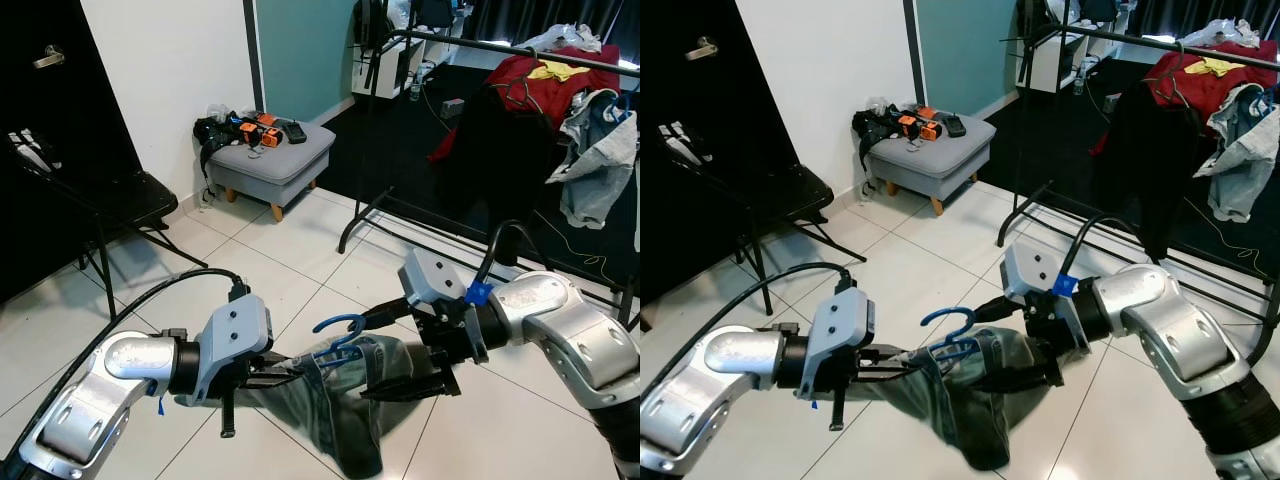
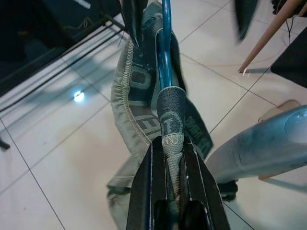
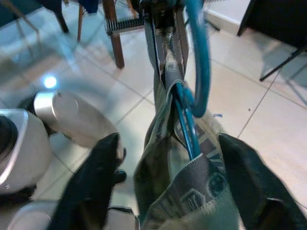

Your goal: Hang hanger

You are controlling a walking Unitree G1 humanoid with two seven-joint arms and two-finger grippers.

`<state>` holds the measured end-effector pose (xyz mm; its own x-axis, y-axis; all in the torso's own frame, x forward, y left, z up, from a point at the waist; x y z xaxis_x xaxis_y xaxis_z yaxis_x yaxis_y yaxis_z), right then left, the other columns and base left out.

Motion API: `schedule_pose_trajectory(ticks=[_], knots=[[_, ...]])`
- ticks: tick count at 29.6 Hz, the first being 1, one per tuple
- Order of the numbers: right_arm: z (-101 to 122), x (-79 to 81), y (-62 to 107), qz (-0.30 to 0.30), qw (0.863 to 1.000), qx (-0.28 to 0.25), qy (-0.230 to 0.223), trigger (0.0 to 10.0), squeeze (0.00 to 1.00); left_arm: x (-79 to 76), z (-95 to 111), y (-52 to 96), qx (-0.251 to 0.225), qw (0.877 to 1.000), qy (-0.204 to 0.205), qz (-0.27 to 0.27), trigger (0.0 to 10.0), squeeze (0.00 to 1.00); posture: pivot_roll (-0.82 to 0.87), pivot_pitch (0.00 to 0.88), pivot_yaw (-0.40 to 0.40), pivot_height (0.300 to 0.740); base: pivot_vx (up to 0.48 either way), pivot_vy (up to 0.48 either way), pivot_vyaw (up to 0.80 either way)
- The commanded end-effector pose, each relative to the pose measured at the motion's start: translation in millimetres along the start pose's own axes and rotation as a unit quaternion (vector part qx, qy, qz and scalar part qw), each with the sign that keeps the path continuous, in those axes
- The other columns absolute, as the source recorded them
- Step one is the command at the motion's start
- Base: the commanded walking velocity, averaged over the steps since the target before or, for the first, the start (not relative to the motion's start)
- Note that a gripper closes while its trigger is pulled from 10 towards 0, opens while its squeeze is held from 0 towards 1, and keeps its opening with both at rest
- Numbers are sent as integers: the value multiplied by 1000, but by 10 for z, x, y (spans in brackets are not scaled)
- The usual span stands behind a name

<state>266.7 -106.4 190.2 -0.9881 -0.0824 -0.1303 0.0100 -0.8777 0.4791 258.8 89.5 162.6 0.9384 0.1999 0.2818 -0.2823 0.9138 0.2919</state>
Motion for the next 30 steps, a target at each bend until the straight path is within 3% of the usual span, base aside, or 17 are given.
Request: schedule_pose_trajectory(ticks=[1, 2, 6, 9, 23, 24, 25, 29, 30], knots=[[-2, 5, -11, 4, 1000, 10, 10, 3608, 0, -35, 33, -10, -7, 1000, -2, -12, 10000, 0, -86, 32, 16, 740, 0, 0, 0], [-20, 3, -25, 5, 1000, 16, 11, 0, 0, -44, 56, -10, -11, 1000, -2, -16, 10000, 0, -86, 32, 16, 740, 0, 0, 0], [-37, 7, -33, 7, 1000, 22, 13, 0, 0, -50, 79, -6, -14, 1000, -5, -20, 10000, 0, -85, 34, 16, 740, 0, 0, 0], [-90, 19, -49, 13, 999, 37, 15, 0, 0, -71, 216, 3, -37, 999, -13, -32, 10000, 0, -85, 34, 14, 740, 0, 0, 0], [-124, -4, -74, 11, 999, 45, 21, 0, 0, -89, 344, 5, -64, 997, -20, -38, 10000, 0, -84, 30, 13, 740, 0, 0, 0], [-134, -9, -81, 8, 999, 45, 21, 0, 0, -92, 364, -3, -74, 996, -5, -39, 10000, 639, -84, 30, 12, 740, 0, 0, 0], [-153, -6, -88, 5, 999, 45, 19, 0, 0, -102, 376, -20, -84, 996, 11, -39, 10000, 1000, -84, 30, 12, 740, 0, 0, 0], [-167, -19, -118, -4, 999, 35, 12, 0, 0, -75, 328, -27, -88, 995, 36, -29, 10000, 1000, -85, 30, 13, 740, 0, 0, 0], [-165, -49, -138, -12, 1000, 22, 2, 0, 0, 17, 270, 0, -84, 996, 42, -2, 10000, 1000, -87, 31, 15, 740, 0, 0, 0]])
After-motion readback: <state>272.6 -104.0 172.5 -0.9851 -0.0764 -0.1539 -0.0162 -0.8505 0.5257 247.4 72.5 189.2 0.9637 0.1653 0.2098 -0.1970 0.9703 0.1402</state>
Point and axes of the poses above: a point about 5 cm out from each wrist's last joint towards the gripper, its own y axis pointing back from the gripper into the wrist, its own z axis along the axis of the wrist's last joint, x = y × z, the point moved 5 cm from there along -y, pointing out of the wrist towards the gripper, and after that the axes turned 2 degrees about y, right-handed, at the moved point
